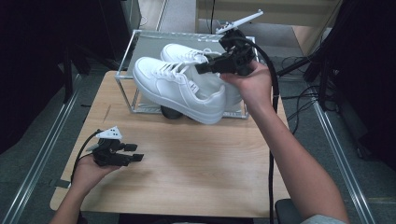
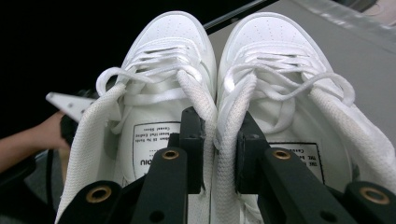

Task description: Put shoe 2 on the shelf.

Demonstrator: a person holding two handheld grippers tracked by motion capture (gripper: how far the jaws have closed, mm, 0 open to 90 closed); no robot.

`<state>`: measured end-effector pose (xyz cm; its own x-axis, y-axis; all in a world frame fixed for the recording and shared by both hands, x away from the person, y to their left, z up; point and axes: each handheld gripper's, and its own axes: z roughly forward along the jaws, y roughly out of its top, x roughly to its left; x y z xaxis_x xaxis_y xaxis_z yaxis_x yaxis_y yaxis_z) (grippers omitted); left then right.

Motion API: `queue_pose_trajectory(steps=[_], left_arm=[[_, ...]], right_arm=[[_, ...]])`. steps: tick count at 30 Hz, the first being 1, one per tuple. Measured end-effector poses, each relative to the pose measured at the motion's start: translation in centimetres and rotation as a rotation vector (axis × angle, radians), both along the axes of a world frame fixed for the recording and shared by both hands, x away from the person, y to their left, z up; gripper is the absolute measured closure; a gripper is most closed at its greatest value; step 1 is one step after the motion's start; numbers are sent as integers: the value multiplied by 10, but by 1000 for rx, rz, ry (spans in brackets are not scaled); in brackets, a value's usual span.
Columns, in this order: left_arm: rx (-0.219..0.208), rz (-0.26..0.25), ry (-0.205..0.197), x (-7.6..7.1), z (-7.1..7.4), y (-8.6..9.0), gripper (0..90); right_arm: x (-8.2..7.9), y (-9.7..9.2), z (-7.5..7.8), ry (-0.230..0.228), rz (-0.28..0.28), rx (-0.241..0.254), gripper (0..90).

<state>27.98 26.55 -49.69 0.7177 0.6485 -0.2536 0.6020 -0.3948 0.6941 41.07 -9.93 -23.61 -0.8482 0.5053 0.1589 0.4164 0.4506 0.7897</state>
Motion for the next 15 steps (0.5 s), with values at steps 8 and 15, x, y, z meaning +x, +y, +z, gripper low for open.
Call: queue_pose_trajectory(steps=[8,15], left_arm=[[-1,-16,-3,3,0,-4,445],[-2,-35,-9,8,2,-8,445]], right_arm=[[33,4,1,7,-152,-6,784],[62,14,1,7,-307,-14,784]])
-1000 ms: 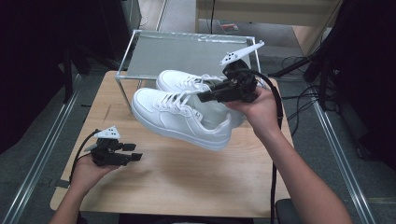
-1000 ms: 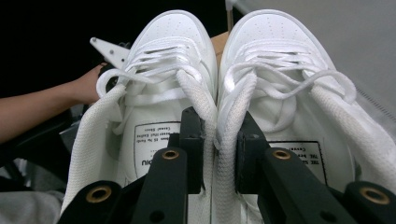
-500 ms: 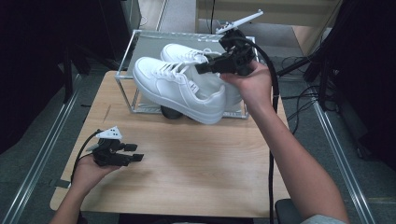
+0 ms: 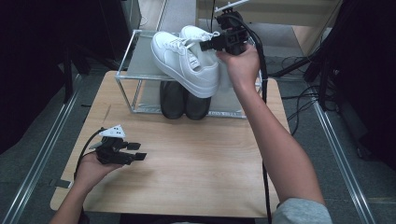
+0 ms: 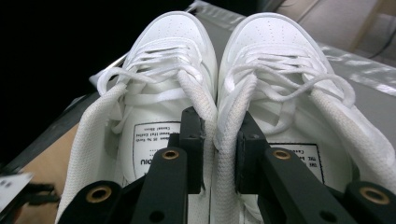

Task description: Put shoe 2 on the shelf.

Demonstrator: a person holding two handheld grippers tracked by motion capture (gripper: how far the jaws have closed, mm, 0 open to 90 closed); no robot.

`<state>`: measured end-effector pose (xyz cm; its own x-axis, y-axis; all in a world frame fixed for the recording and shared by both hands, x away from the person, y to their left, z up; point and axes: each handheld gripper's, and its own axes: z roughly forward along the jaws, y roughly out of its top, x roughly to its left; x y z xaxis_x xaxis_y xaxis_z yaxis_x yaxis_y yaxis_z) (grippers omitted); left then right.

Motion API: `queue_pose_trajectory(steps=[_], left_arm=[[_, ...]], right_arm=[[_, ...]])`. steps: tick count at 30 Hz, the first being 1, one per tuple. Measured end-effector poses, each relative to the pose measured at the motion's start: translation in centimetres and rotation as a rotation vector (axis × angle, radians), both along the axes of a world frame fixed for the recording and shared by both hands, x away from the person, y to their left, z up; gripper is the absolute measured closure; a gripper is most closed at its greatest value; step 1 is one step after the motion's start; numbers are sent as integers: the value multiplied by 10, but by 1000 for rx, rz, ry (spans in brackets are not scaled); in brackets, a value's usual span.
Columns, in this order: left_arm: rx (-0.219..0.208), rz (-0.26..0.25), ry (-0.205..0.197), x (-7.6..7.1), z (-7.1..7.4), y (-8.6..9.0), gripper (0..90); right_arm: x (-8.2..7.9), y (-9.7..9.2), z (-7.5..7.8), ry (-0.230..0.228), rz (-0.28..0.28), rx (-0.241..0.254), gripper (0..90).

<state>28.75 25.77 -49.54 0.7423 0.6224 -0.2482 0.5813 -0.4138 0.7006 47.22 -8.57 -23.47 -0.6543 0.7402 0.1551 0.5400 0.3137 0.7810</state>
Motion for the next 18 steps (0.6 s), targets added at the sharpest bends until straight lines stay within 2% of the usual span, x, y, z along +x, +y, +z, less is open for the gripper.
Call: queue_pose_trajectory(steps=[4,7,11,18], left_arm=[[2,-15,0,3,0,-4,445],[13,-30,-4,5,0,-6,445],[5,-49,-1,8,1,-10,445],[-3,-75,-5,12,2,-15,445]], right_arm=[[14,10,-1,-12,-82,-9,783],[24,16,-2,-1,-154,2,783],[38,28,-6,16,-241,16,783],[51,57,-17,37,-376,-3,782]])
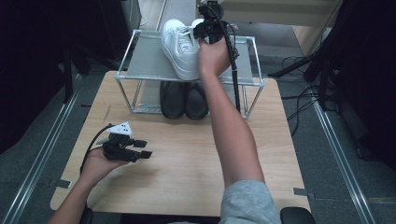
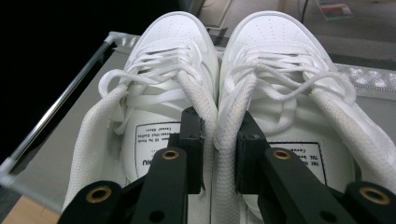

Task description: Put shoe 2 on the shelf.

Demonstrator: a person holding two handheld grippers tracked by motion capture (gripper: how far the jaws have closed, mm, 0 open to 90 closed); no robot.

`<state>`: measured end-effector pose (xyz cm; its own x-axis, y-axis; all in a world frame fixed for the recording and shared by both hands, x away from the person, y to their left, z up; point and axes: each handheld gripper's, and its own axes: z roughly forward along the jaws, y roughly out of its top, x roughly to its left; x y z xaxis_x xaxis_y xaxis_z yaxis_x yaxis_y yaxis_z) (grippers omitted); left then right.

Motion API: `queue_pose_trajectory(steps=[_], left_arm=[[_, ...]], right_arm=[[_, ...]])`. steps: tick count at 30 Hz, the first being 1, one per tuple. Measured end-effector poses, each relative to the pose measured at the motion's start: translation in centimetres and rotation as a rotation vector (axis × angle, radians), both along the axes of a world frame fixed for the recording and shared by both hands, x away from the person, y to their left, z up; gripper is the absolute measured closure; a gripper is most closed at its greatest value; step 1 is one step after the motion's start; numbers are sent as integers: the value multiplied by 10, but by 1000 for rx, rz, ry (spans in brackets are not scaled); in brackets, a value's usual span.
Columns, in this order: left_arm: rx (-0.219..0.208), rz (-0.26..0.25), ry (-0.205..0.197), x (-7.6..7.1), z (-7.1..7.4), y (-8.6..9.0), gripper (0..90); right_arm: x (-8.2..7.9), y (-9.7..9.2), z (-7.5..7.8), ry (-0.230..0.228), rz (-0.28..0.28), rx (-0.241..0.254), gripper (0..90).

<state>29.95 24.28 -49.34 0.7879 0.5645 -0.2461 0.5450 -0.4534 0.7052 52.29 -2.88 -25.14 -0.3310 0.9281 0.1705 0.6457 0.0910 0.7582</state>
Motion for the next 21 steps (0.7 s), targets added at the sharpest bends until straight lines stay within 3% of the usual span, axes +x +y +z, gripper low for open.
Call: queue_pose_trajectory(steps=[5,10,13,21], left_arm=[[2,-11,-2,1,1,-2,445],[-1,-13,0,1,1,-1,445],[-4,-18,1,1,1,-1,445],[4,-18,1,2,1,-2,445]], right_arm=[[7,17,-2,16,-59,18,782],[10,33,-7,22,-65,18,773],[12,41,-15,64,-59,18,771],[6,43,-22,34,-66,15,724]])
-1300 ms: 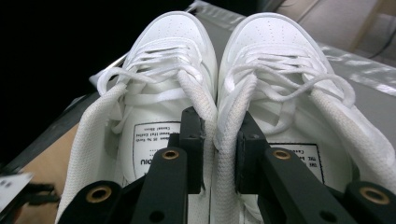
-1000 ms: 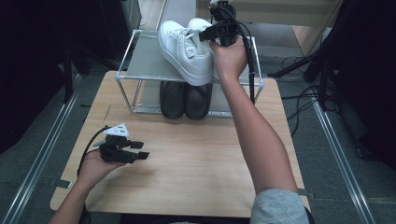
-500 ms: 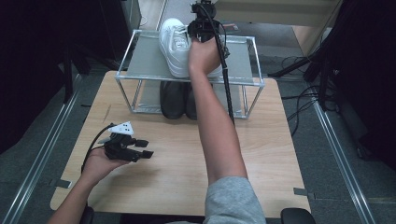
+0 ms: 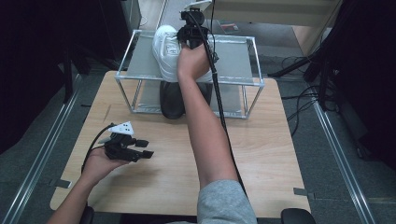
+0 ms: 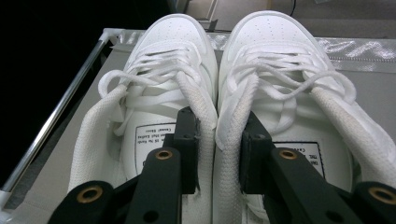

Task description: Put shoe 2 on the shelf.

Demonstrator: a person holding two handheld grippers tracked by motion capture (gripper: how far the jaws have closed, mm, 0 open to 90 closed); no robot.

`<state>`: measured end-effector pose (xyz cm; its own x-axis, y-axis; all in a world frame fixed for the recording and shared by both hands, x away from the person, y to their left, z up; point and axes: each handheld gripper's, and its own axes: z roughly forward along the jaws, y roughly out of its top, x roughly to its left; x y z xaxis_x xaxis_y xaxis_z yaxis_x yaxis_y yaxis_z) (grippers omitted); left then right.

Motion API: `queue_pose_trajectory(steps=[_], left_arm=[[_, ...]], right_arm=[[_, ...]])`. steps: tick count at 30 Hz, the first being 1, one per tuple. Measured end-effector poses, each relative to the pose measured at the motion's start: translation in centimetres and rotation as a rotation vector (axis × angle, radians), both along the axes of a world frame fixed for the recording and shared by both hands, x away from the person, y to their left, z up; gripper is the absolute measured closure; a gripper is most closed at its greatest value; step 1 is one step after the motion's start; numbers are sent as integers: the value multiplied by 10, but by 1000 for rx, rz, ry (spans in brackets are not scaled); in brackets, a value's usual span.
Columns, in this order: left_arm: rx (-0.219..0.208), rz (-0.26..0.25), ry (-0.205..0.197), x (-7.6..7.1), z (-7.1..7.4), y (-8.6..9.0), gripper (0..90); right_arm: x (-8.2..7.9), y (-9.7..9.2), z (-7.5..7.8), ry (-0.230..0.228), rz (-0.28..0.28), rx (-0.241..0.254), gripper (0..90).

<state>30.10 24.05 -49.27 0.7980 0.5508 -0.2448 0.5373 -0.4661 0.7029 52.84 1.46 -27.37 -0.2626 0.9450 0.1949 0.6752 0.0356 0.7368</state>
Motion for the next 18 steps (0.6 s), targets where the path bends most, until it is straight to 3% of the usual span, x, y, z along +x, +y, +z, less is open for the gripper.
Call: queue_pose_trajectory(steps=[5,10,18], left_arm=[[5,1,3,1,-1,0,445],[2,2,7,1,-1,1,445],[8,5,7,2,-2,-1,445]], right_arm=[[-2,2,-1,-15,8,-22,659],[-4,-6,-2,-23,37,12,544],[-10,-16,2,-41,100,13,510]])
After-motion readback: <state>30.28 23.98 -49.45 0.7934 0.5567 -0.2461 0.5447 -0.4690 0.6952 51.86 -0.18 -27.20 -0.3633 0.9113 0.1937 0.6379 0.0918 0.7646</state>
